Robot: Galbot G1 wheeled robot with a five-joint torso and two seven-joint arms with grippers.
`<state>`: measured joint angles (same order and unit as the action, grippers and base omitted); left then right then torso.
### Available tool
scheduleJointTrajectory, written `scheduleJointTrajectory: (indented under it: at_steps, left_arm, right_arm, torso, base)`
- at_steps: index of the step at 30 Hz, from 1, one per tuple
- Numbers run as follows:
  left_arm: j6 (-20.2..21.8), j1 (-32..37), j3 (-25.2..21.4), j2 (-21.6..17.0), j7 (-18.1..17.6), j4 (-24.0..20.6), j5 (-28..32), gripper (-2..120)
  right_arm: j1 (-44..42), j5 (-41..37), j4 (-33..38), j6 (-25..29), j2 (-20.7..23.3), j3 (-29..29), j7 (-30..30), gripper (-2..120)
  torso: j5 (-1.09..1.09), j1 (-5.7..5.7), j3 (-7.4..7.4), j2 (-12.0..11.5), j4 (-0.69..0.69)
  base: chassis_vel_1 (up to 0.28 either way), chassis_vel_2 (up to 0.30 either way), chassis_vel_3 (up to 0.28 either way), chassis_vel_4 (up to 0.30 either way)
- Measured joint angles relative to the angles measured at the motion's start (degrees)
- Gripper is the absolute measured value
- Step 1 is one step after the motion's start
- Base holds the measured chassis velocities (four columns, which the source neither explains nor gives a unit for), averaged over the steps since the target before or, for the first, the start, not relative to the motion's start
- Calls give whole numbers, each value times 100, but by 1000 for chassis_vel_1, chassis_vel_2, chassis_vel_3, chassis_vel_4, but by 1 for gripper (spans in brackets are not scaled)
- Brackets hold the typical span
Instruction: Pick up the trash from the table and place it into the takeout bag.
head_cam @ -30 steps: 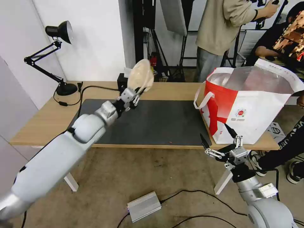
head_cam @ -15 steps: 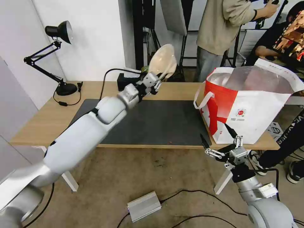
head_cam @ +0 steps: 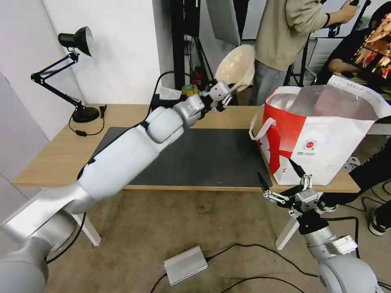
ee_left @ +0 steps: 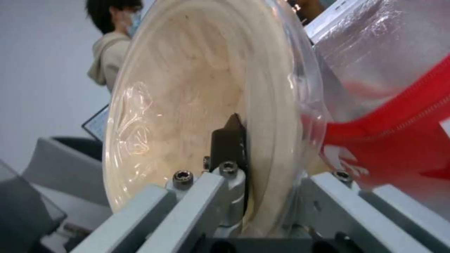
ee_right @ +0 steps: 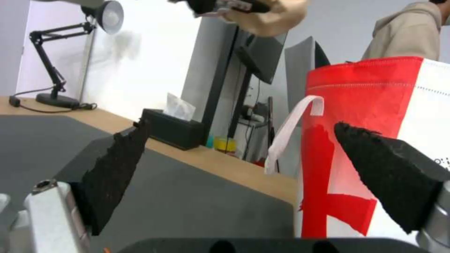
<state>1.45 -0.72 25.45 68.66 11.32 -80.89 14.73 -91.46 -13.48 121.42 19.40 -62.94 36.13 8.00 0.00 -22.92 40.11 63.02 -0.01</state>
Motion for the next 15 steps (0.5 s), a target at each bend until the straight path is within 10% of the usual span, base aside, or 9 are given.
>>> scheduleJointTrajectory:
  at_steps: [15]
  left_arm:
    - [-134,-809,495,520,227,727,-126,1]
  right_arm:
    - [0,0,0,0,0,0,0,99]
  torso:
    - [0,0,0,1,0]
  base:
    - [0,0,0,0]
